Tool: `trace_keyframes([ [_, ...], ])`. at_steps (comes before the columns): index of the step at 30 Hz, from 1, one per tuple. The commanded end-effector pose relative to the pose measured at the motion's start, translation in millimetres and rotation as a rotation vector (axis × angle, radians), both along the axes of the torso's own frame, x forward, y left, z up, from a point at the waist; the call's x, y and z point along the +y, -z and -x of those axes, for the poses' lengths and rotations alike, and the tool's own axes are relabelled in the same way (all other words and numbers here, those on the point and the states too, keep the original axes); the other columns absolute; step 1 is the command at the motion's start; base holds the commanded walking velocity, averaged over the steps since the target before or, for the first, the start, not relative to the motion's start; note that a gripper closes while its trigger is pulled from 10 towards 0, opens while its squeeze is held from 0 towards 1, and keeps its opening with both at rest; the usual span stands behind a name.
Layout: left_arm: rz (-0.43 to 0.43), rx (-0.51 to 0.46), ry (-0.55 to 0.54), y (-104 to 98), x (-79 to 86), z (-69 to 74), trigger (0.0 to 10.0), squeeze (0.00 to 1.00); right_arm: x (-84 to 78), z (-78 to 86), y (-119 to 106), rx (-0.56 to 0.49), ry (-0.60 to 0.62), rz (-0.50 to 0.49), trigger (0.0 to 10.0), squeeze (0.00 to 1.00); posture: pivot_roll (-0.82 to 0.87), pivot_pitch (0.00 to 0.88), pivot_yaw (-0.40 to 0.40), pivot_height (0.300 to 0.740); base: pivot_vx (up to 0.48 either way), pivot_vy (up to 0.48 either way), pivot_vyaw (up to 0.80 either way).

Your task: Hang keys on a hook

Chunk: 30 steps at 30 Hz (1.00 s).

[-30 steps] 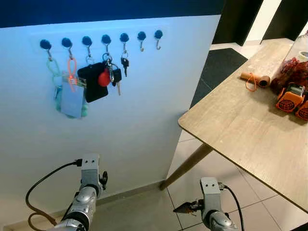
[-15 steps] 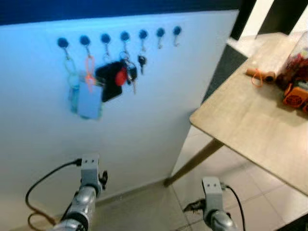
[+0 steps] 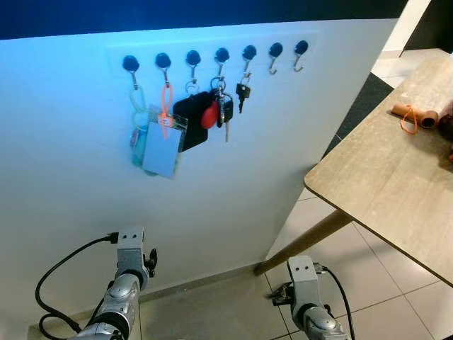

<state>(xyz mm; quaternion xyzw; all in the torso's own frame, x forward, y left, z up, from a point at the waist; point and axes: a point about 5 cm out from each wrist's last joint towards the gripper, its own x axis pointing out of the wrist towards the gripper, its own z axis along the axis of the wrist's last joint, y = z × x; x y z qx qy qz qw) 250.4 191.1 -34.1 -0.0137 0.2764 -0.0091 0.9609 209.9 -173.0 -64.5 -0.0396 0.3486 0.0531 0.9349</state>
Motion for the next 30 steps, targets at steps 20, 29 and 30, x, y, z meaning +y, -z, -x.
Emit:
trace_keyframes([
  [20,-0.060,-0.362,0.266,-60,1.0,-39.1,10.0,0.00,18.8,-73.1,-91,-0.493,-0.247,-0.105,10.0,0.00,0.02,0.062,-0.023,0.740,0.000,-0.072,0.00],
  [29,-0.013,-0.603,0.593,-116,-26.5,-55.1,10.0,0.00,39.6,-94.3,-186,-0.870,-0.362,-0.156,10.0,0.00,0.02,0.070,-0.027,0.740,0.000,0.000,0.00],
  [30,-0.013,-0.603,0.593,-116,-26.5,-55.1,10.0,0.00,39.6,-94.3,-186,-0.870,-0.362,-0.156,10.0,0.00,0.02,0.070,-0.027,0.740,0.000,0.000,0.00],
])
